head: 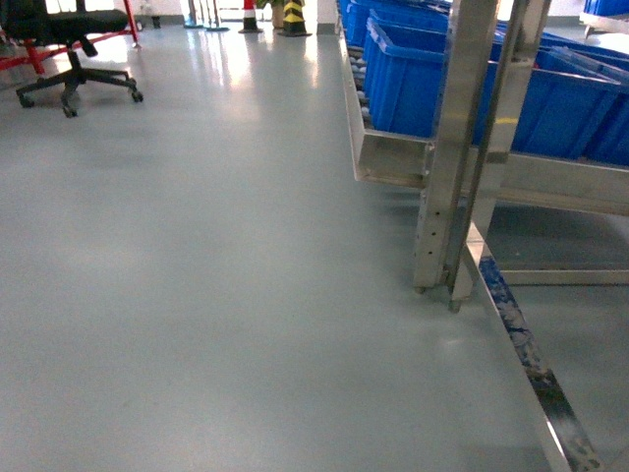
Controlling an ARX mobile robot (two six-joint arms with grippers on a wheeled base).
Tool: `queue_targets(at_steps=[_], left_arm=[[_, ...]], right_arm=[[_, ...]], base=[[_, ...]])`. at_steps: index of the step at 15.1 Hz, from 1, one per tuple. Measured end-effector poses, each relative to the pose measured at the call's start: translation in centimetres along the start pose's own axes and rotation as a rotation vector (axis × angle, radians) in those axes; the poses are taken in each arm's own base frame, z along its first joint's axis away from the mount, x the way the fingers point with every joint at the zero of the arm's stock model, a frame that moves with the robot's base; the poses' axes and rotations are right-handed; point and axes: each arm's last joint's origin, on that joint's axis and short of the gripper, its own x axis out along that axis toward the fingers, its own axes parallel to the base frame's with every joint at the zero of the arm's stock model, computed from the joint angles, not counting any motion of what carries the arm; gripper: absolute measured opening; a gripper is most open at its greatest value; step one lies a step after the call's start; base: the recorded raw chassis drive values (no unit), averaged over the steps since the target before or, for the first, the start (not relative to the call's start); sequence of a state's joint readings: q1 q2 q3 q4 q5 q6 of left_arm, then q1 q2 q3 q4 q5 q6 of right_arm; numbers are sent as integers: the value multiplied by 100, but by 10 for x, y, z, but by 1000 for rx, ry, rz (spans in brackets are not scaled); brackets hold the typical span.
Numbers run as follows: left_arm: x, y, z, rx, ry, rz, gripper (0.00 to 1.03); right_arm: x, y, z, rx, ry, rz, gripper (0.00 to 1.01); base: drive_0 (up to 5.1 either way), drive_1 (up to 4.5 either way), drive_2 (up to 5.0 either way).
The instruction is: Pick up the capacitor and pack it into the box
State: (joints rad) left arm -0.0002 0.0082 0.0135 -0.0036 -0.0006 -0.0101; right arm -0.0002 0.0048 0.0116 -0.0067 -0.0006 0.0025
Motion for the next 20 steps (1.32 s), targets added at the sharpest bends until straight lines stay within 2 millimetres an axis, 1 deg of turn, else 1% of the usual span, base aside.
queue_targets(at_steps=[20], left_arm=[[0,0,0,0,4,-1,44]], right_arm=[[0,0,0,0,2,-1,98]], base=[[-504,241,241]])
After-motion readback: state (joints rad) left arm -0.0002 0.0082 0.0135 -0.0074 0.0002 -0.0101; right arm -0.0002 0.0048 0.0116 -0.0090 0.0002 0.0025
